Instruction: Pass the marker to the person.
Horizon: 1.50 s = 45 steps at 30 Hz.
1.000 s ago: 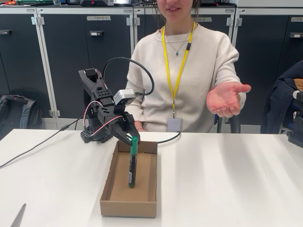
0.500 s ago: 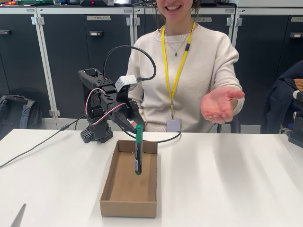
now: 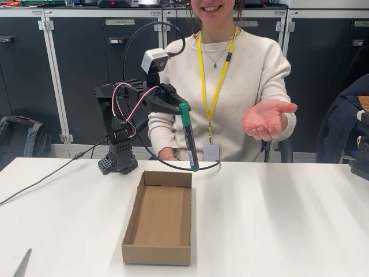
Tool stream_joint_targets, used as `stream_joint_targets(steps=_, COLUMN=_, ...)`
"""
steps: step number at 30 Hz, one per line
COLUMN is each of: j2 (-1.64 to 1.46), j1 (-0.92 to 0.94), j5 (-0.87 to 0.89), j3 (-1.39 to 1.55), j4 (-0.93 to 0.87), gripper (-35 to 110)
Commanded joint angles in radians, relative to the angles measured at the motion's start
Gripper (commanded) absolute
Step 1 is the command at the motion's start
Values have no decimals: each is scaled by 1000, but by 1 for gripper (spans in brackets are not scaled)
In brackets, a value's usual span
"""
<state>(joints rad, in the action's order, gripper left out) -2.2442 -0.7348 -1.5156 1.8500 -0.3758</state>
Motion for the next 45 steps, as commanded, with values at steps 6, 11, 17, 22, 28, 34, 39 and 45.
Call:
stream_joint_targets(steps=6, j2=21, j1=37, j5=331, j3=-161, j4=-114, gripper=-5)
stream_joint_targets(steps=11, j2=31, j1=71, j5=532, j3=-18, j4=2, gripper=-5)
stream_joint_targets(steps=17, j2=74, j1=43, j5=692, j3=54, j4=103, gripper=-5)
stream_joint_targets(steps=22, j2=121, j1=40, j5=781, j3=127, j4=253, gripper=-5)
stream_joint_targets(steps=28, j2=175, j1=8, j5=831, j3=138, j4=457, gripper=-5)
stream_joint_targets(steps=34, j2=279, j1=-12, j5=888, j3=-12, j4=482, gripper=-5)
stream_joint_targets(steps=39, j2=379, j1=-18, j5=927, j3=-129, j4=476, gripper=-5)
stream_joint_targets(steps=45, j2=497, j1=-40, j5=943, j3=-365, j4=391, gripper=-5)
